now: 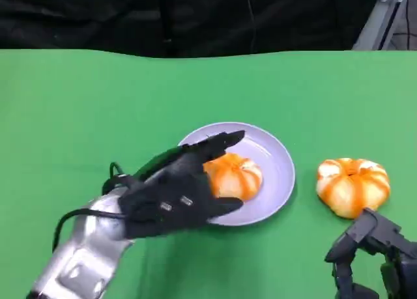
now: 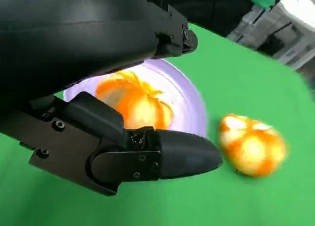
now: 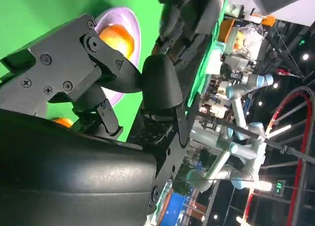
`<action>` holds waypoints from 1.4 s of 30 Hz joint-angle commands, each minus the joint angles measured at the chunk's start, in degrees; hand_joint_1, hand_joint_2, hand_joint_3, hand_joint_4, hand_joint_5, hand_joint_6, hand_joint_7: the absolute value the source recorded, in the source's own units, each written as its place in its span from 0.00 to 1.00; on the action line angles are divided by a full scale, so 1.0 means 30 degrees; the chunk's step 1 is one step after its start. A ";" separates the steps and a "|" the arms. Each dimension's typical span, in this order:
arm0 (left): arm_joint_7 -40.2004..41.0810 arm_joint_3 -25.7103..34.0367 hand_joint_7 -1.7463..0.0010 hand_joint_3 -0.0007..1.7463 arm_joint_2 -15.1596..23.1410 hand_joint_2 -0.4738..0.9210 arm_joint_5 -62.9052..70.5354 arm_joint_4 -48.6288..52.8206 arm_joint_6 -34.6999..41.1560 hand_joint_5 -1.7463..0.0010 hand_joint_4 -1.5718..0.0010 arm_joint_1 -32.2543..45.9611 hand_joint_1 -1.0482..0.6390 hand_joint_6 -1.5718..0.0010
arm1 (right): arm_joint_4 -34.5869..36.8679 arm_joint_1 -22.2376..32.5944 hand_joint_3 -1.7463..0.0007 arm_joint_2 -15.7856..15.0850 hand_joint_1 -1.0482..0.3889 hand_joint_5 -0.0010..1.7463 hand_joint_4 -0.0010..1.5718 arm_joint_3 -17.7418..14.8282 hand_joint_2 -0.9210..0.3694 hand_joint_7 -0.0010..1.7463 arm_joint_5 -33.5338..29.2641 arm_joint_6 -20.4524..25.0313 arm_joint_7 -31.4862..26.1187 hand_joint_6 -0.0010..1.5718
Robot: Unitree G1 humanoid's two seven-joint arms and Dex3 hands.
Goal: Grasp the bread from the table and place it into the plate.
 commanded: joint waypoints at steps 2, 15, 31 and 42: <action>-0.1294 0.2197 0.98 0.24 -0.0254 1.00 -0.3954 -0.2889 0.3058 0.96 0.90 0.1376 0.07 0.88 | -0.0216 0.0139 0.28 -0.0194 0.63 1.00 0.54 -0.0055 0.33 0.87 0.0197 0.0166 0.0024 0.48; 0.0520 0.7733 0.67 0.35 -0.1869 0.99 -1.4008 -1.0230 1.2863 0.08 0.71 0.5916 0.58 0.51 | 0.0146 -0.0101 0.30 -0.0457 0.65 1.00 0.53 -0.0190 0.32 0.87 0.0730 -0.0236 0.0425 0.48; 0.0115 0.8887 0.00 0.84 -0.1204 0.79 -1.7000 -1.1269 1.2262 0.00 0.45 0.8698 0.68 0.52 | -0.0244 0.0126 0.28 -0.0441 0.64 1.00 0.53 -0.0225 0.33 0.86 0.0644 0.0284 0.0468 0.48; 0.0220 0.8810 0.00 0.84 -0.1065 0.79 -1.7164 -1.1243 1.2177 0.00 0.45 0.8714 0.68 0.52 | -0.0257 0.0129 0.28 -0.0443 0.64 1.00 0.53 -0.0222 0.33 0.86 0.0645 0.0301 0.0467 0.48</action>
